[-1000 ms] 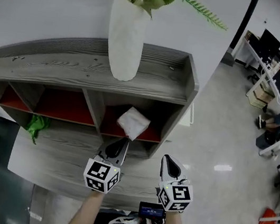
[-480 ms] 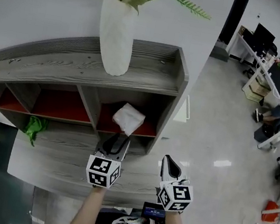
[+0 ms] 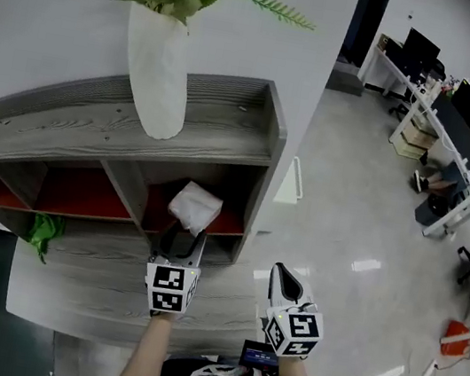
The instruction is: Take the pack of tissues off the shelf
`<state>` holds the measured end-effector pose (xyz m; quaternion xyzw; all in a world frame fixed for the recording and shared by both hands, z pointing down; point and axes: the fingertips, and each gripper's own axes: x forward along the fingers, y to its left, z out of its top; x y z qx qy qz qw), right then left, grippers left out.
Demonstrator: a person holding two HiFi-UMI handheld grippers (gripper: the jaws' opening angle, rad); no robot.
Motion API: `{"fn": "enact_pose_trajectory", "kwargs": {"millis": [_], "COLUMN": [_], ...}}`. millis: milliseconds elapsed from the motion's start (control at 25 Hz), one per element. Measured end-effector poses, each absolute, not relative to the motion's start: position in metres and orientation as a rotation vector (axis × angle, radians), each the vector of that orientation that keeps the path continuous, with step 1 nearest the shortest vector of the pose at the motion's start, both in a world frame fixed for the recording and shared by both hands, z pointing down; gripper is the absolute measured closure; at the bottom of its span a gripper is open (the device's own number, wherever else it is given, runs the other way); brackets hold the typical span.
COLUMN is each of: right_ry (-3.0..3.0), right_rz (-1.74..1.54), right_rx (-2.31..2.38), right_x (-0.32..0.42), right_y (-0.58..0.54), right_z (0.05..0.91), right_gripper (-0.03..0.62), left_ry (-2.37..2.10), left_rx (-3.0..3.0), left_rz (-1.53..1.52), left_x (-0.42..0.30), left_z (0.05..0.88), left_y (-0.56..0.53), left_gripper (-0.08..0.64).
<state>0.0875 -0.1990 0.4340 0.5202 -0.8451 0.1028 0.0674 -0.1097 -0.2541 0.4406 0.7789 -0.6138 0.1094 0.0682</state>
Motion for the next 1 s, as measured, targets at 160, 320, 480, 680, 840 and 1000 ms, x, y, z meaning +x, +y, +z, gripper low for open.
{"fn": "enact_pose_trajectory", "kwargs": {"millis": [160,320,480,680,840,1000], "right_ry": [-2.53,-2.522,-2.512,-2.487,-2.483,-2.482], "right_rz": [0.321,0.329,0.332,0.34,0.346,0.352], "right_rx": [1.571,1.581,1.6,1.623,1.624,1.63], "right_x": [0.092,0.094,0.099,0.104,0.102,0.099], "right_y": [-0.209,-0.219,-0.229,-0.235,-0.234,-0.23], "right_z": [0.438,0.438,0.439,0.441,0.442,0.442], "right_gripper": [0.589,0.589,0.589,0.589,0.589,0.589], "left_ry": [-1.819,-1.838,-1.853,-1.836,-1.827,-1.795], "left_rx": [2.345,2.344,2.332,2.345,2.395,2.415], "left_rz": [0.3,0.314,0.294,0.313,0.345,0.341], "left_x": [-0.105,-0.108,-0.12,-0.121,-0.118,-0.117], "left_z": [0.442,0.44,0.434,0.437,0.434,0.434], "left_y": [-0.266,-0.276,-0.285,-0.287,-0.285,-0.283], "left_gripper": [0.345,0.345,0.348,0.405,0.482,0.497]}}
